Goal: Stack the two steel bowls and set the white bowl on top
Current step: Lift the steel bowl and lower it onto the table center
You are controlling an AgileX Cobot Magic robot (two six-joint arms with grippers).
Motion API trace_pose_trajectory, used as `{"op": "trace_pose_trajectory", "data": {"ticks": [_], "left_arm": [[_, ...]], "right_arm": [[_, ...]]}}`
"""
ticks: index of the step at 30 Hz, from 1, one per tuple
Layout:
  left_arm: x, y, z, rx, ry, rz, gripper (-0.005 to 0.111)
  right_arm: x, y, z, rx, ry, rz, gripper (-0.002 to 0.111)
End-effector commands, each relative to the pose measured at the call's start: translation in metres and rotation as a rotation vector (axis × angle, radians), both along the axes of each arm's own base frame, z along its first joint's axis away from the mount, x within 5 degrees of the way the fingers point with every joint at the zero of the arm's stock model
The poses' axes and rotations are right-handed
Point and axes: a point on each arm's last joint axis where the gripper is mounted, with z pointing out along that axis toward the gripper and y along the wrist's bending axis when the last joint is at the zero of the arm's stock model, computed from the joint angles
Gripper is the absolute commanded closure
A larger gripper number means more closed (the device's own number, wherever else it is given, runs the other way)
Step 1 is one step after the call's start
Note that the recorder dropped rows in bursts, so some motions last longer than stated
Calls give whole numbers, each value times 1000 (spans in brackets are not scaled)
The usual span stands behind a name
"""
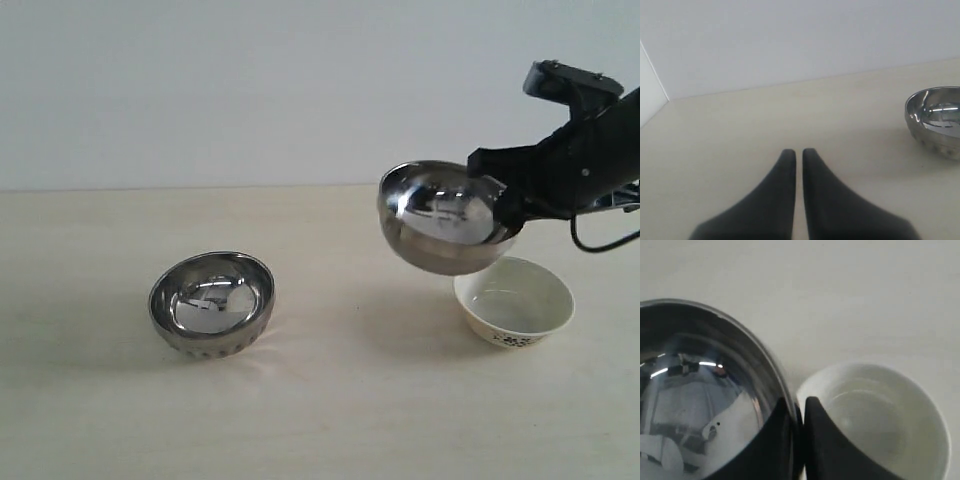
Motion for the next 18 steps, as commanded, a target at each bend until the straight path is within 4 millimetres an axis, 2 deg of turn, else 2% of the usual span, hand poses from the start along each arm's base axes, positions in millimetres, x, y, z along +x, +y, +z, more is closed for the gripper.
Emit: {"op": "trace_pose_trajectory", "data": {"ticks": [1, 6, 14, 15, 18], "left_arm": [[0, 0, 0, -16, -8, 3, 103], [0, 0, 0, -16, -8, 3, 103], [0, 0, 0, -16, -8, 3, 103], [0, 0, 0, -16, -8, 3, 103], [0, 0, 0, -16, -8, 3, 103]], "right_arm": [[-28, 35, -6, -15, -22, 106, 108], [-41, 58, -21, -12, -38, 129, 108], [-42, 68, -43, -30, -14, 133, 108], [-40, 70, -54, -41, 17, 134, 108], [-35, 74, -71, -51, 33, 121, 108]]}}
